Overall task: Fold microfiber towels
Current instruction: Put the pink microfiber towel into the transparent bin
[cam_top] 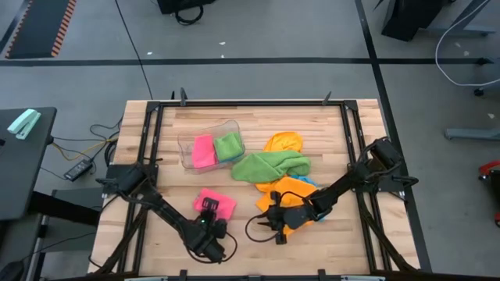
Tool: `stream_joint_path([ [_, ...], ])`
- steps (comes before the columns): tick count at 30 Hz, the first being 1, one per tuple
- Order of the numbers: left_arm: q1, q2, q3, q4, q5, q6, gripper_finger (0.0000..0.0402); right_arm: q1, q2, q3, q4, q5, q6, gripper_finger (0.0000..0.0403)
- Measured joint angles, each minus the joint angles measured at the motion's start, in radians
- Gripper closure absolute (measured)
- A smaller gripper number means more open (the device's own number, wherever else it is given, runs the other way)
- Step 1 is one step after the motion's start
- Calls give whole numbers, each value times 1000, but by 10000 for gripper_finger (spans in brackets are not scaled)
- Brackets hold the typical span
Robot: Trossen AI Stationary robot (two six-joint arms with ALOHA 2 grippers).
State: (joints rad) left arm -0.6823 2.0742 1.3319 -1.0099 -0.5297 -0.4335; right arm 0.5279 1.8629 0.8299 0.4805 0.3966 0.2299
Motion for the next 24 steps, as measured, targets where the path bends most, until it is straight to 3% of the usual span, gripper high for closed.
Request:
stream_joint_path([
  [15,89,-211,3,10,169,48,389,-25,0,0,-1,27,-149,304],
  [24,136,-348,3,12,305,104,389,-26,0,16,-6,23,-147,304],
])
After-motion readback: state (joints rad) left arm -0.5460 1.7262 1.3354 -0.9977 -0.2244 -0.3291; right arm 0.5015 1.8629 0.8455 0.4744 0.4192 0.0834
